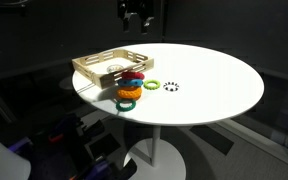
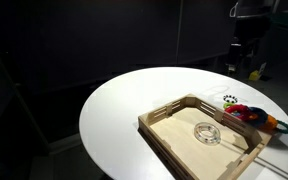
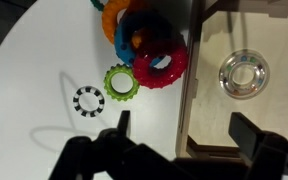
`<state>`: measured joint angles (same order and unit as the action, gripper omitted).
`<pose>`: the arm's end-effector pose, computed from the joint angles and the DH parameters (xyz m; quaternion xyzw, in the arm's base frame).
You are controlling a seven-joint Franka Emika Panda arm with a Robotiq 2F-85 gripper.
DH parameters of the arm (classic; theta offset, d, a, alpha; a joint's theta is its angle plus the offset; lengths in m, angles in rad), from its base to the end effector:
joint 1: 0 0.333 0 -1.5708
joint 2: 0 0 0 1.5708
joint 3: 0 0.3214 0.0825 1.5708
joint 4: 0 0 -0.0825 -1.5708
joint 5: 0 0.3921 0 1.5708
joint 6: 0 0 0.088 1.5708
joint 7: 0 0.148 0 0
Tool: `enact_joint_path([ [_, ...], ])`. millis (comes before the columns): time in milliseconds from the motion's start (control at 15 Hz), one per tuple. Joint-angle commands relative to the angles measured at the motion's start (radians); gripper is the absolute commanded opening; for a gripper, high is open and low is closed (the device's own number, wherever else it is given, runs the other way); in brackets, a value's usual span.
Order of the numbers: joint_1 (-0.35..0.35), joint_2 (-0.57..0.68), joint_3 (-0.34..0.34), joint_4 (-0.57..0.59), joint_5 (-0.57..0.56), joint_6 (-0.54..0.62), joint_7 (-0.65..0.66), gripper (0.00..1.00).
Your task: Pick up the clear ring and put it in the wooden tray
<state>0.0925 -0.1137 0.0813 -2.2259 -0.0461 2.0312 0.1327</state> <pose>0.4930 0.0823 0.3756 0.9984 0.0311 -0.0365 0.0307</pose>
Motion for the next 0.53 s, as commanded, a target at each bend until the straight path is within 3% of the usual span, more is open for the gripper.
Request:
enact_joint_path([
  [0,-0.012,-0.037,-0.006,0.051,0.029,-0.129,-0.018,1.00],
  [200,-0.013,-0.042,-0.010,0.067,0.054,-0.178,-0.027,1.00],
  [467,-0.011,-0.041,-0.001,0.050,0.037,-0.152,-0.003,1.00],
])
